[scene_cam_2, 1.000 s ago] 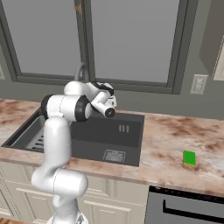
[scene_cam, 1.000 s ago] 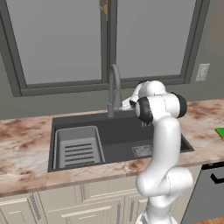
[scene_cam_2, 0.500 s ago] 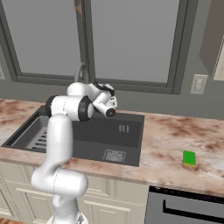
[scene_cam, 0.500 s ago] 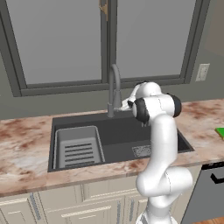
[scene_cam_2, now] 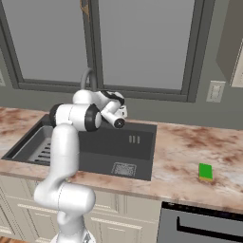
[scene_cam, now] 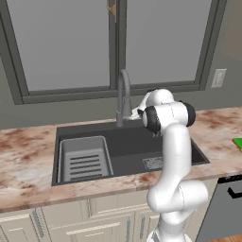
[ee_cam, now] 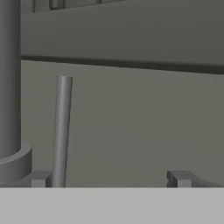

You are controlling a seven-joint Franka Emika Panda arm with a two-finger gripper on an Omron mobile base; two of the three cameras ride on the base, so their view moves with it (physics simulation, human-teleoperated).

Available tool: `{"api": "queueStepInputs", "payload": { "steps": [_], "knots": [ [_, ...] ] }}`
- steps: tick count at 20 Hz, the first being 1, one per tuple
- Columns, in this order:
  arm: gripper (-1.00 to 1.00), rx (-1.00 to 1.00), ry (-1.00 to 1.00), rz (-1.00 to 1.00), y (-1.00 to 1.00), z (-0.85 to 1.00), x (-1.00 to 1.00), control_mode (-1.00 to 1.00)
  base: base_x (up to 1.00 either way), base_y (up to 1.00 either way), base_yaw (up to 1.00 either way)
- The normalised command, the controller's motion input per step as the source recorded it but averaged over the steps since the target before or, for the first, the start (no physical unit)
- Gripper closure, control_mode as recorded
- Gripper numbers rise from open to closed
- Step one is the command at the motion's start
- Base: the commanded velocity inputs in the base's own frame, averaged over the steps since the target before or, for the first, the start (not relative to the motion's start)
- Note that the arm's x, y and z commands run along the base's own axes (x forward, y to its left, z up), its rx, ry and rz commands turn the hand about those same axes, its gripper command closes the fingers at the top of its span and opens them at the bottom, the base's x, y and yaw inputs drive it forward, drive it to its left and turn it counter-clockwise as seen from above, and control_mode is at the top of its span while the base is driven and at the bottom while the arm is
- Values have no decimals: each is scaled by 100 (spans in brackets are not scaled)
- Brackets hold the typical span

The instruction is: Soak the sponge with water for a few seconds and then drop it inside the sink.

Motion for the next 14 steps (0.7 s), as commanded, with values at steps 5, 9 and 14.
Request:
{"api": "queueStepInputs", "payload": {
  "steps": [5,9,14],
  "knots": [
    [-100,0,0,-8,-21,0,2,-100,0,0,0],
    [-100,0,0,-11,-23,0,1,-100,0,0,0],
    [-100,0,0,-7,-32,-1,2,-100,0,0,0]
  ]
}}
